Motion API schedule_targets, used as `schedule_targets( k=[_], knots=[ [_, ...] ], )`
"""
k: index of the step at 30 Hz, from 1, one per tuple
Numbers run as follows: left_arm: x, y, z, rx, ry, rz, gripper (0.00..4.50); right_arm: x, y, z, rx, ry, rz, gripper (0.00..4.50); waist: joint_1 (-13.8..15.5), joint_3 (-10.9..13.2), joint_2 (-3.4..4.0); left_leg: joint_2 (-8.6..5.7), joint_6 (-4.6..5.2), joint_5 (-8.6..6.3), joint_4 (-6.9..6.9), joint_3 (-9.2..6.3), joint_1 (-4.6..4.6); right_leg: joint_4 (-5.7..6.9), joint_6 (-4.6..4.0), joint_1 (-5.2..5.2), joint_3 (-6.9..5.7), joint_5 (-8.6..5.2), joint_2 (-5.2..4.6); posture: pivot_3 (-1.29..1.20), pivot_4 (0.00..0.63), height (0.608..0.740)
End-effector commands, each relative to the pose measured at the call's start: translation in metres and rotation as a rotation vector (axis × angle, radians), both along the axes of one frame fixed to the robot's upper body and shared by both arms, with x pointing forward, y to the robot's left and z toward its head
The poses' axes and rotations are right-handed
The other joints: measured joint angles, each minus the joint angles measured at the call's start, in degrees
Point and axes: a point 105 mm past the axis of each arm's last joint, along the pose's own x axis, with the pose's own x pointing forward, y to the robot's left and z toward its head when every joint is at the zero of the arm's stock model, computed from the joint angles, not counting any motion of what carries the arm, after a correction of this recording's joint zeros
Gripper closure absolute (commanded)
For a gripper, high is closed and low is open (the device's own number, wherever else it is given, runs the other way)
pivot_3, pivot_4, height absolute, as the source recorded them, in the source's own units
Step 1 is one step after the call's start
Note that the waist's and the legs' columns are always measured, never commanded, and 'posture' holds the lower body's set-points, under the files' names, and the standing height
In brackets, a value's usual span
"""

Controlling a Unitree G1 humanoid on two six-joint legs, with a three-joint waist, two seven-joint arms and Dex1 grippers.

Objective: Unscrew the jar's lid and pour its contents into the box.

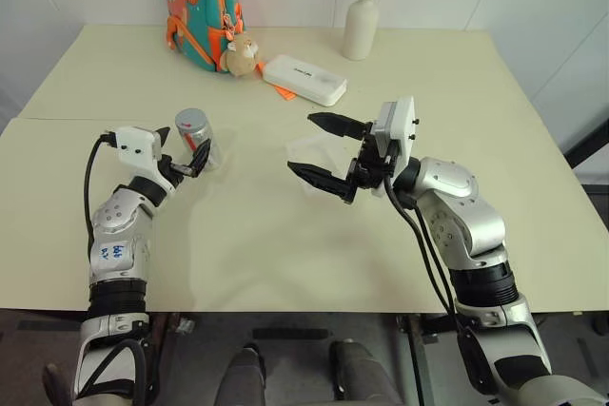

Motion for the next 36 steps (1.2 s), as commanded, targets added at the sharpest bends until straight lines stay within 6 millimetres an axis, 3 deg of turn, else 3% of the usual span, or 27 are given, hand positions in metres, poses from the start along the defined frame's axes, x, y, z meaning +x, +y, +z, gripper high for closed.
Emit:
schedule_targets(
  k=[1, 11, 14, 20, 22, 29, 36],
  knots=[
    [0.006, 0.000, 0.015, 0.029, -0.053, -0.009, 0.01, -0.010, 0.002, 0.014, 0.034, -0.055, 0.008, 0.00, 0.1, 0.0, 0.00, 0.00, 0.00, 0.00, 0.00, 0.00, 0.00, 0.00, 0.00, 0.00, 0.00, 0.00, 0.00, 0.00, 0.150, 0.740],
    [0.024, -0.001, 0.017, 0.074, -0.051, -0.008, 0.01, -0.011, 0.002, 0.015, 0.057, -0.056, -0.025, 0.00, 0.0, 0.0, 0.00, 0.00, 0.00, 0.00, 0.00, 0.01, -0.01, -0.01, 0.01, 0.00, 0.00, 0.01, 0.01, 0.00, 0.150, 0.740],
    [0.027, -0.004, 0.015, 0.077, -0.050, -0.013, 0.56, -0.011, 0.003, 0.016, 0.065, -0.056, -0.028, 0.00, 0.0, 0.0, 0.00, 0.00, 0.00, 0.00, -0.01, 0.01, -0.01, -0.01, 0.01, 0.00, 0.00, 0.01, 0.01, 0.00, 0.150, 0.740],
    [0.030, -0.011, 0.007, 0.064, -0.029, -0.040, 2.37, -0.011, 0.002, 0.015, 0.066, -0.058, -0.032, 0.00, 0.1, 0.0, 0.00, 0.00, 0.00, 0.00, -0.02, 0.01, -0.01, -0.01, 0.01, 0.00, 0.00, 0.01, 0.01, 0.00, 0.150, 0.740],
    [0.030, -0.013, 0.010, 0.048, -0.043, -0.047, 2.47, -0.010, 0.002, 0.015, 0.065, -0.061, -0.031, 0.00, 0.0, 0.0, 0.00, 0.00, 0.00, 0.00, -0.02, 0.01, 0.00, -0.01, 0.01, 0.00, 0.00, 0.01, 0.01, 0.00, 0.150, 0.740],
    [0.005, -0.039, 0.054, 0.011, -0.133, -0.237, 2.47, -0.009, 0.003, 0.021, 0.083, -0.034, -0.037, 0.00, -0.1, 0.0, -0.01, 0.01, 0.00, 0.00, -0.04, 0.00, -0.06, -0.03, 0.01, -0.03, 0.00, 0.01, 0.01, 0.00, 0.150, 0.740],
    [-0.048, -0.097, 0.057, 0.159, -0.014, -0.613, 2.47, -0.012, 0.032, 0.041, 0.057, -0.001, 0.002, 0.00, -0.3, 0.0, 0.01, 0.09, -0.05, 0.02, -0.18, 0.05, 0.00, 0.01, -0.01, -0.08, 0.06, -0.01, 0.06, 0.00, 0.150, 0.740]
  ],
)
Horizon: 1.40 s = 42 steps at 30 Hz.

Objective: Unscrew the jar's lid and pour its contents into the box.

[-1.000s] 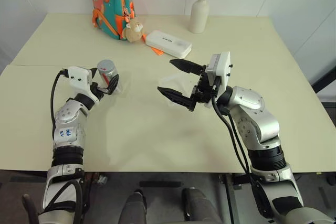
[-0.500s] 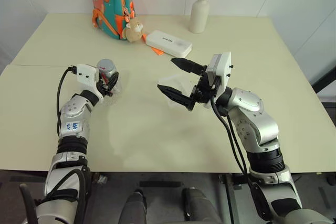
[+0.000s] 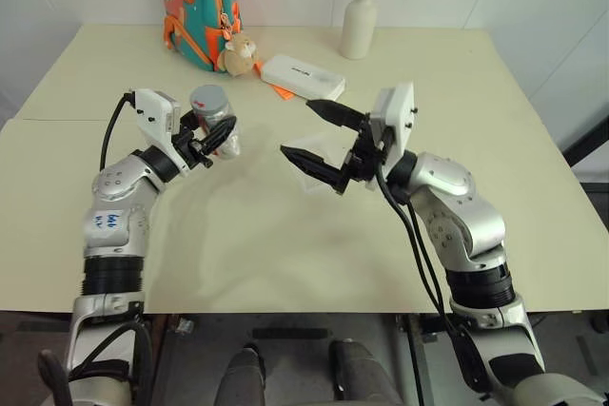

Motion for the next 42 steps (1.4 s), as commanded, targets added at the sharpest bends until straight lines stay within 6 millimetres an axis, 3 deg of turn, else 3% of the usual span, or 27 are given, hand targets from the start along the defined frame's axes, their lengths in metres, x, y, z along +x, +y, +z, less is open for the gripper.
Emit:
schedule_targets(
  k=[1, 8, 24, 27, 31, 36, 42],
  knots=[
    [-0.029, -0.036, 0.002, 0.076, 0.018, -0.215, 2.47, -0.010, 0.021, 0.019, 0.010, 0.006, 0.054, 0.00, 0.0, 0.0, 0.00, 0.00, 0.00, 0.00, 0.01, 0.00, 0.00, 0.00, -0.01, 0.00, 0.00, 0.00, 0.01, 0.00, 0.150, 0.740],
    [-0.040, -0.059, -0.003, 0.121, 0.027, -0.310, 2.47, -0.002, 0.042, 0.015, -0.032, 0.101, 0.055, 0.00, 0.2, 0.0, 0.00, 0.00, -0.01, 0.01, 0.02, 0.00, -0.01, -0.03, -0.04, 0.00, 0.01, -0.01, 0.00, 0.00, 0.150, 0.740],
    [-0.040, -0.066, 0.000, 0.092, 0.016, -0.323, 2.47, 0.010, 0.039, 0.004, -0.064, 0.156, 0.010, 0.00, 0.1, 0.0, 0.00, 0.00, 0.01, -0.01, -0.12, 0.02, -0.08, -0.18, -0.05, -0.09, 0.01, -0.02, 0.00, 0.00, 0.150, 0.740],
    [-0.040, -0.066, 0.001, 0.084, 0.011, -0.321, 2.47, 0.013, 0.036, 0.002, -0.062, 0.166, 0.001, 0.61, 0.1, 0.0, 0.00, 0.00, 0.01, -0.01, -0.14, 0.02, -0.08, -0.20, -0.05, -0.09, 0.01, -0.02, 0.00, 0.00, 0.150, 0.740],
    [-0.040, -0.067, 0.006, 0.067, 0.001, -0.327, 2.47, 0.013, 0.035, -0.001, -0.062, 0.181, 0.004, 1.92, 0.1, 0.0, 0.00, 0.00, 0.01, -0.01, -0.17, 0.02, -0.09, -0.24, -0.05, -0.09, 0.01, -0.02, 0.00, 0.00, 0.150, 0.740],
    [-0.044, -0.066, 0.014, 0.031, -0.008, -0.354, 2.47, 0.016, 0.030, -0.004, -0.061, 0.205, 0.015, 1.95, 0.1, 0.0, 0.00, 0.00, 0.01, -0.01, -0.23, 0.02, -0.10, -0.31, -0.05, -0.09, 0.01, -0.02, 0.00, 0.00, 0.150, 0.740],
    [-0.067, -0.068, 0.025, 0.046, -0.050, -0.597, 2.47, -0.003, 0.015, 0.002, -0.157, 0.179, 0.306, 1.95, 0.2, 0.0, 0.01, 0.00, 0.03, -0.02, -0.25, 0.02, -0.18, -0.45, -0.03, -0.09, -0.02, -0.01, 0.00, 0.00, 0.150, 0.740]
  ],
)
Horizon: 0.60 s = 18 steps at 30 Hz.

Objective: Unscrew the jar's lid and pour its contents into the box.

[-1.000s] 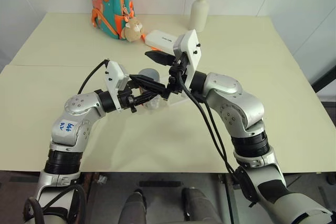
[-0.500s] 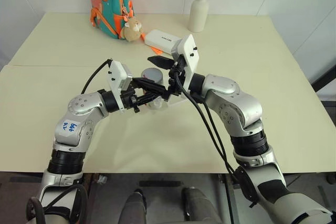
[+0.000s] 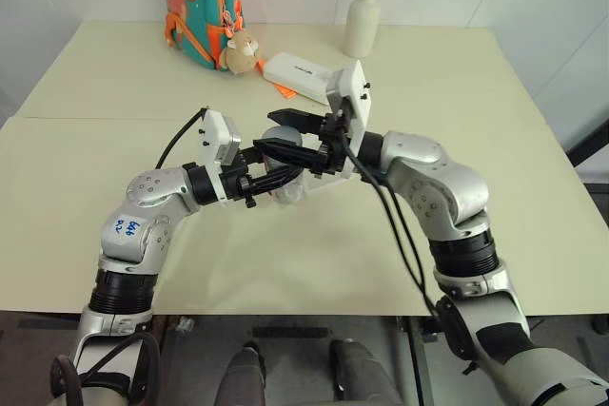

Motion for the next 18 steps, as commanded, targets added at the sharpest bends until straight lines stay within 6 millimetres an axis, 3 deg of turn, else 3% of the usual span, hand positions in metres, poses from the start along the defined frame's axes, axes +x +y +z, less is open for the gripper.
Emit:
schedule_targets(
  k=[1, 6, 14, 18],
  knots=[
    [-0.023, 0.004, 0.036, -0.066, -0.118, -0.183, 2.47, -0.011, -0.010, 0.004, -0.044, -0.022, 0.169, 1.95, -0.1, 0.0, 0.01, 0.00, 0.00, 0.00, -0.02, 0.01, 0.01, -0.03, 0.00, 0.00, 0.00, 0.00, 0.00, 0.00, 0.150, 0.740],
    [-0.027, 0.007, 0.031, 0.017, -0.097, -0.270, 2.47, -0.015, -0.017, 0.015, -0.118, -0.063, 0.313, 1.95, -0.3, 0.0, 0.02, 0.05, 0.01, -0.01, -0.03, 0.02, 0.04, -0.03, 0.00, 0.00, 0.00, 0.00, 0.05, 0.00, 0.150, 0.740],
    [-0.028, 0.004, 0.030, 0.028, -0.106, -0.284, 2.47, -0.006, -0.019, 0.020, -0.113, -0.077, 0.302, 1.95, -0.1, 0.0, 0.02, 0.04, 0.02, -0.02, -0.01, 0.02, -0.03, -0.09, 0.00, -0.01, 0.01, -0.01, 0.03, 0.00, 0.150, 0.740],
    [-0.029, 0.004, 0.028, 0.037, -0.100, -0.282, 2.47, -0.008, -0.016, 0.022, -0.072, -0.055, 0.303, 0.55, 0.0, 0.0, 0.02, 0.06, 0.02, -0.02, 0.00, 0.02, -0.03, -0.08, 0.00, -0.03, 0.00, -0.01, 0.04, 0.00, 0.150, 0.740]
  ],
)
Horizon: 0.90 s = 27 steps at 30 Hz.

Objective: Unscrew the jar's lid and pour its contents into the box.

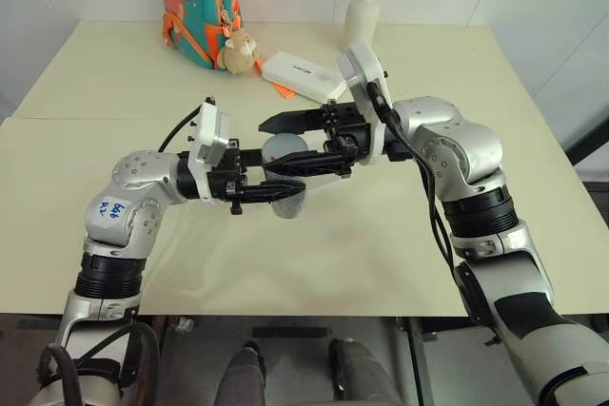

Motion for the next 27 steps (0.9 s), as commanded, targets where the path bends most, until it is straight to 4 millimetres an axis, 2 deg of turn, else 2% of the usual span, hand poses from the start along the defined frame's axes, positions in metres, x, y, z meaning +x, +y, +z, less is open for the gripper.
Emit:
schedule_targets(
  k=[1, 2, 6, 12, 17, 21, 27],
  knots=[
    [-0.007, 0.004, 0.011, -0.023, -0.052, -0.020, 2.47, 0.004, -0.007, 0.011, 0.059, -0.001, -0.044, 0.20, 0.0, 0.0, 0.00, 0.00, 0.00, 0.00, 0.01, 0.00, 0.00, 0.01, 0.00, 0.00, 0.00, 0.00, 0.00, 0.00, 0.150, 0.740],
    [-0.007, 0.004, 0.011, -0.021, -0.050, -0.020, 2.47, 0.004, -0.007, 0.014, 0.073, -0.005, -0.045, 0.01, 0.0, 0.0, 0.00, 0.00, 0.00, 0.00, 0.02, 0.01, 0.00, 0.01, 0.00, 0.00, 0.00, 0.00, 0.00, 0.00, 0.150, 0.740],
    [-0.007, 0.006, 0.009, -0.010, -0.036, -0.013, 2.47, 0.010, -0.011, 0.027, 0.134, -0.030, -0.092, 0.01, -0.1, 0.0, 0.01, 0.01, 0.00, 0.00, 0.03, 0.01, 0.01, 0.06, 0.00, 0.00, 0.01, 0.00, 0.01, 0.00, 0.150, 0.740],
    [0.000, 0.010, 0.009, 0.002, -0.046, 0.034, 2.47, 0.004, -0.008, 0.029, 0.137, -0.049, -0.099, 0.01, 0.1, 0.0, 0.01, 0.01, 0.00, 0.00, 0.04, 0.01, -0.01, 0.03, 0.00, 0.00, 0.01, 0.00, 0.01, 0.00, 0.150, 0.740],
    [0.008, 0.009, 0.010, 0.000, -0.052, 0.065, 2.47, -0.009, 0.011, 0.018, 0.110, -0.070, -0.103, 0.01, -0.2, 0.0, 0.01, 0.04, 0.00, 0.00, 0.01, 0.01, 0.01, 0.04, 0.00, -0.02, 0.01, 0.00, 0.03, 0.00, 0.150, 0.740],
    [0.009, 0.006, 0.011, -0.001, -0.053, 0.064, 2.47, -0.008, 0.023, 0.014, 0.099, -0.074, -0.148, 0.01, -0.1, 0.0, 0.01, 0.05, -0.01, 0.00, 0.03, 0.01, -0.01, 0.09, -0.01, -0.05, 0.01, 0.00, 0.05, 0.00, 0.150, 0.740],
    [0.009, 0.004, 0.008, -0.003, -0.044, 0.064, 2.47, 0.000, 0.032, 0.016, 0.090, -0.072, -0.199, 0.01, 0.0, 0.0, 0.01, 0.05, -0.01, 0.00, 0.08, 0.01, -0.03, 0.11, -0.01, -0.05, 0.01, 0.00, 0.04, 0.00, 0.150, 0.740]
  ],
)
